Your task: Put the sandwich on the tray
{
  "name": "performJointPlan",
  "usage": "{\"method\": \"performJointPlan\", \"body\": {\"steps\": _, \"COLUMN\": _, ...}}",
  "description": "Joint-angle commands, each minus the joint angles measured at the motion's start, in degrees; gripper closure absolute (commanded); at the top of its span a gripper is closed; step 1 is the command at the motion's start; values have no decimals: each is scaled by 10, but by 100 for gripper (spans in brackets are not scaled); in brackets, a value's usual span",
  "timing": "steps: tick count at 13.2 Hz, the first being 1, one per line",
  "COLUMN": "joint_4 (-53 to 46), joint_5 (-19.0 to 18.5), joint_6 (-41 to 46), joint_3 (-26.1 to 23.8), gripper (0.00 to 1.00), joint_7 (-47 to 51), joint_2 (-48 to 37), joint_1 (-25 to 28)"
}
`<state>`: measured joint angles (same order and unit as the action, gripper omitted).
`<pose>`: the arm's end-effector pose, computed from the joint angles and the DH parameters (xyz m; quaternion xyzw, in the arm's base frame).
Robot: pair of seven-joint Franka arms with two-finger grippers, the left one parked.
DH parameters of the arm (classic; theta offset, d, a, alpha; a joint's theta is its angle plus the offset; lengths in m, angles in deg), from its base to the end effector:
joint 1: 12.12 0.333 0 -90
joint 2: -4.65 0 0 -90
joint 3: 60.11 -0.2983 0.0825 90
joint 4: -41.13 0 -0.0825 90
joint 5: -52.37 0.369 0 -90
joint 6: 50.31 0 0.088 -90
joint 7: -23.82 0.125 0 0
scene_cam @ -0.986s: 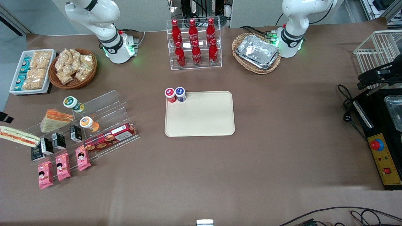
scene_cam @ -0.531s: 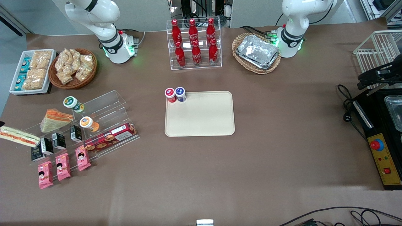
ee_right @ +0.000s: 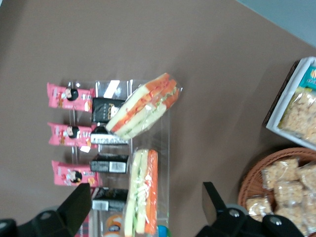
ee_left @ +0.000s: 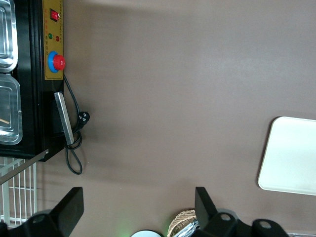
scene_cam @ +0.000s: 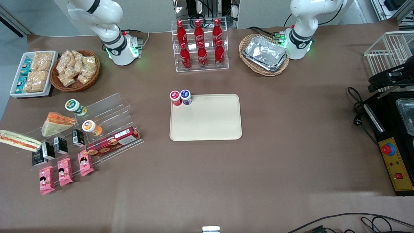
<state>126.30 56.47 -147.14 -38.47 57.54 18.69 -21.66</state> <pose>0.5370 -0.2900 0.5052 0.8437 -0.5366 -0.0120 0.0096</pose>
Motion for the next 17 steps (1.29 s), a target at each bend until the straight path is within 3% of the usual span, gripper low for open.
{"method": "performJointPlan", "body": {"steps": 1, "joint_4": -4, "joint_5": 86, "joint_6": -40, "joint_3": 0, "gripper": 0, "joint_7": 70, "joint_2": 28, "joint_1": -42}}
{"method": "performJointPlan", "body": {"steps": 8, "joint_4": -4, "joint_5": 94, "joint_6": -92, "joint_3": -2, "gripper": 0, "joint_7": 202, "joint_2": 97, "joint_1": -41}}
{"method": "performJointPlan", "body": {"steps": 17, "joint_4": 1, "joint_5": 106, "joint_6": -111, "joint_3": -2, "gripper": 0, "joint_7": 228, "joint_2": 130, "joint_1": -42}}
